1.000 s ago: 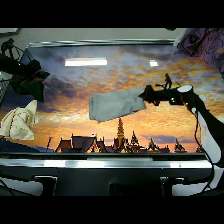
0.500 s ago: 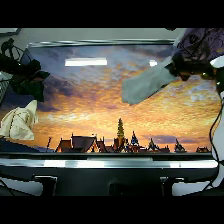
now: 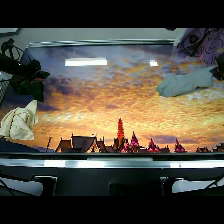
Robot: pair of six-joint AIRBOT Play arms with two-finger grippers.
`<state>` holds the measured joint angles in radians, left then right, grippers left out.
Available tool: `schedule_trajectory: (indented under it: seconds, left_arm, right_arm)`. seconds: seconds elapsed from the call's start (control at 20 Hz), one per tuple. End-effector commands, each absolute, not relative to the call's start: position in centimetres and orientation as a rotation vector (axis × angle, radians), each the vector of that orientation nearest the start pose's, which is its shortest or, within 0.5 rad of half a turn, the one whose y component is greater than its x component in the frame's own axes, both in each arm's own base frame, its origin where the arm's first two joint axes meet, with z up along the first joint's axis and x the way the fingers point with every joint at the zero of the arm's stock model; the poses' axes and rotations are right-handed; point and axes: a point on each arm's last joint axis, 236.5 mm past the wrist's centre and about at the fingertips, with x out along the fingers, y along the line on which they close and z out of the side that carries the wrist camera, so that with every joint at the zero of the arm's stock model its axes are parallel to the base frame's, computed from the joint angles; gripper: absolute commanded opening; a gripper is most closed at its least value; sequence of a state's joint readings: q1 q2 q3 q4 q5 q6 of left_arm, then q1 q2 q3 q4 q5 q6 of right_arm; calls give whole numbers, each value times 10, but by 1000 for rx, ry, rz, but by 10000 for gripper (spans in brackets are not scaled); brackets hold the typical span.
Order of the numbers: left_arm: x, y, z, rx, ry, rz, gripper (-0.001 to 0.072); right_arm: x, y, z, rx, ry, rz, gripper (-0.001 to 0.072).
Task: Fold the clothes and pants, and hang the long-sleeved shirts on hangers.
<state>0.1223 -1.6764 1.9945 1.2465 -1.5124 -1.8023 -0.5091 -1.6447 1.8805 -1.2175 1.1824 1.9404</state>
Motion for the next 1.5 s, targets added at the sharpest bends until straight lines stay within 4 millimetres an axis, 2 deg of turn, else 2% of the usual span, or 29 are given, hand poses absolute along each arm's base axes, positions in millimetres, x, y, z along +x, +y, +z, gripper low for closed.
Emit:
schedule_trajectory:
  seconds: [0.0, 0.15, 0.25, 0.4, 0.6, 0.8, 1.05, 1.45]
  left_arm:
    - [490, -16, 120, -483, 1196, -31, 16]
    - [488, -16, 119, -453, 1203, -52, 16]
    - [486, -16, 118, -452, 1213, -52, 16]
    - [482, -17, 117, -450, 1228, -54, 16]
    - [482, -21, 117, -446, 1230, -61, 16]
    - [482, -26, 117, -439, 1232, -69, 17]
    - [482, -26, 117, -439, 1233, -70, 16]
    - [482, -26, 117, -439, 1232, -70, 17]
  right_arm:
    - [434, -259, 95, 809, 940, -640, 27]
    - [380, -277, 71, 806, 997, -769, 27]
    - [336, -275, 48, 815, 1039, -850, 28]
    - [285, -263, 23, 883, 1014, -943, 26]
    - [238, -235, -3, 896, 1043, -999, 27]
    - [193, -227, -14, 838, 1129, -1098, 27]
    - [171, -228, -12, 803, 1183, -1169, 28]
    - [157, -218, -15, 836, 1239, -1205, 31]
